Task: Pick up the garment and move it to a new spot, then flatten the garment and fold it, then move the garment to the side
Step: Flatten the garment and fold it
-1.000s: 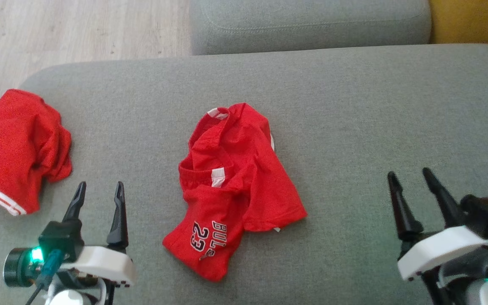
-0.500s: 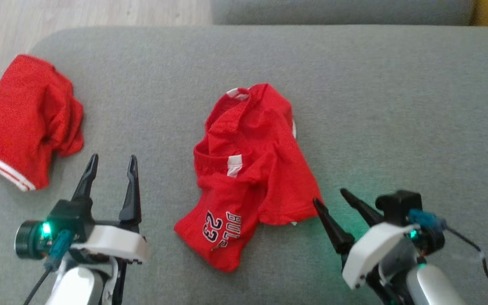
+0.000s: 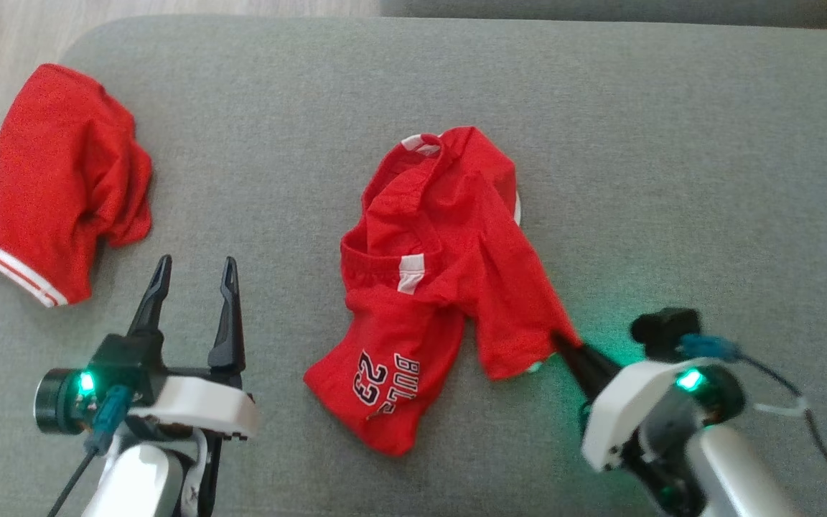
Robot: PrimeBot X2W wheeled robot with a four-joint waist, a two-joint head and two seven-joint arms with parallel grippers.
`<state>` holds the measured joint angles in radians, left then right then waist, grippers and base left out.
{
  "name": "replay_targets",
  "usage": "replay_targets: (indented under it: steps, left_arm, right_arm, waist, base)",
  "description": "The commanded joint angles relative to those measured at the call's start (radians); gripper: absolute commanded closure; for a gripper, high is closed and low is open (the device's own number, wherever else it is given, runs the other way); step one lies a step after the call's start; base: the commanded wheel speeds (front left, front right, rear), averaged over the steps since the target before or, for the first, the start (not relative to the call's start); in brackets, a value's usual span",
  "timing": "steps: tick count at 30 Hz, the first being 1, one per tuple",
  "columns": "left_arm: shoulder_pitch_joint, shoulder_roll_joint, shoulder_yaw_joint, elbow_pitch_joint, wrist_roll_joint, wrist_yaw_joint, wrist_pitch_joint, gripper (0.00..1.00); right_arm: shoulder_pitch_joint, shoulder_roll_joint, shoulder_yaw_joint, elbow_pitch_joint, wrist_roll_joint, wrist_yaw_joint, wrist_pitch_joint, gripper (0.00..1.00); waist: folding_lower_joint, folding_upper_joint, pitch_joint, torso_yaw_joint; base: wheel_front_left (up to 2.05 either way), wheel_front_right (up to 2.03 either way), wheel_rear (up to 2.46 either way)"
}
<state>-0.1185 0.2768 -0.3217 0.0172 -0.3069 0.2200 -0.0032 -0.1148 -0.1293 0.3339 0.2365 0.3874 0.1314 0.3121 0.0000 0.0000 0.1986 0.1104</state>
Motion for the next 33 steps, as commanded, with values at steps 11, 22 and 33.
replay_targets:
  steps: [11,22,33]
  left_arm:
    - [-0.046,0.009,0.036,-0.016,-0.011,0.011,-0.025,0.00]
    - [-0.067,0.004,0.024,-0.004,-0.014,0.009,-0.032,0.00]
    - [-0.049,0.012,0.022,0.006,-0.020,0.018,-0.032,0.00]
  right_arm:
    - [-0.046,-0.156,-0.258,-0.118,-0.055,-0.001,0.000,1.00]
    - [-0.195,-0.263,-0.407,0.120,-0.084,-0.001,-0.140,0.75]
    - [-0.233,-0.191,-0.392,0.160,-0.139,-0.001,-0.323,0.00]
  waist:
    - [0.0000,0.0000,-0.013,-0.028]
    - [0.0000,0.0000,0.000,-0.020]
    - [0.0000,0.0000,-0.028,-0.027]
  base:
    - [0.00,0.00,0.00]
    - [0.00,0.00,0.00]
    - [0.00,0.00,0.00]
